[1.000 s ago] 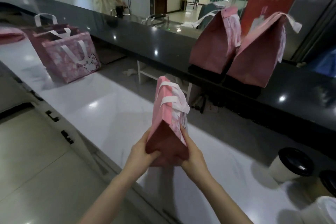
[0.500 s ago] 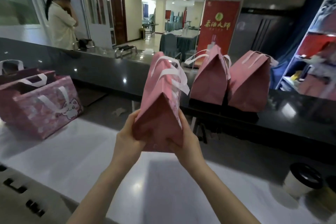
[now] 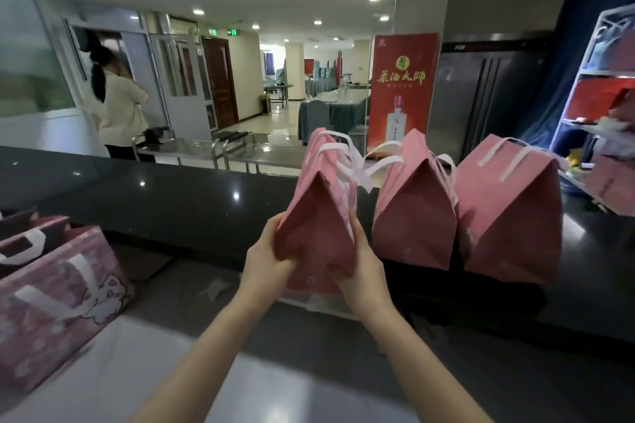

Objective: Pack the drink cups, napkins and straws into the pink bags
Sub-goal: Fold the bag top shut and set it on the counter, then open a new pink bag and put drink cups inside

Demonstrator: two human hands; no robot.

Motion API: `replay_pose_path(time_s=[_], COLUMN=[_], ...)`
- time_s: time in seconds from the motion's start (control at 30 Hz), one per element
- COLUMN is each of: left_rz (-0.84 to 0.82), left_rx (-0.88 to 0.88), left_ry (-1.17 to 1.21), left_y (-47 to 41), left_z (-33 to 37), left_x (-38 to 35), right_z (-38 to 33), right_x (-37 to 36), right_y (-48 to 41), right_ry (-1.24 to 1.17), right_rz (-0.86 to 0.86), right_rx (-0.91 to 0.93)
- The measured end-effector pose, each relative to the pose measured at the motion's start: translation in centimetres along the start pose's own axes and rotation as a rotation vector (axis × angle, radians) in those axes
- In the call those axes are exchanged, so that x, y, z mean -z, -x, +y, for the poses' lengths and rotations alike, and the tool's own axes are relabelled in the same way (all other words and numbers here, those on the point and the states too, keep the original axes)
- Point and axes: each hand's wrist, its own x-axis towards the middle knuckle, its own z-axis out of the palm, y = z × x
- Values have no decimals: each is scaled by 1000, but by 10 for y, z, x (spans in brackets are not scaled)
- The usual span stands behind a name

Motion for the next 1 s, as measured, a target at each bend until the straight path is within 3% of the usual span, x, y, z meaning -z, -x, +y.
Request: replay_pose_path(time_s=[0.17,0.6,0.7,0.83,0.9,1.0], left_rz=[-40,-70,-93,-42,14,131], left_rx=[68,12,11,-4,32,88], left_ry=[-42,-86,-84,-154,-179,-253], left_y=[-45,-111,-103,-77,-61,-34], left_z=[-32,-74,-78,-94,-103,-115], left_x=[-26,-55,-38,15,51,113], right_z=[32,70,52,15,-5,-28], right_x=[-11,-37,-39,-56,-78,-131], right_y=[-40,-89,-70,-52,-52,-50], right_ry=[47,196,198,335,346,319], right_rz=[27,165,253,351,275,-1], right_rx=[-55,-128,-21,338,483,513])
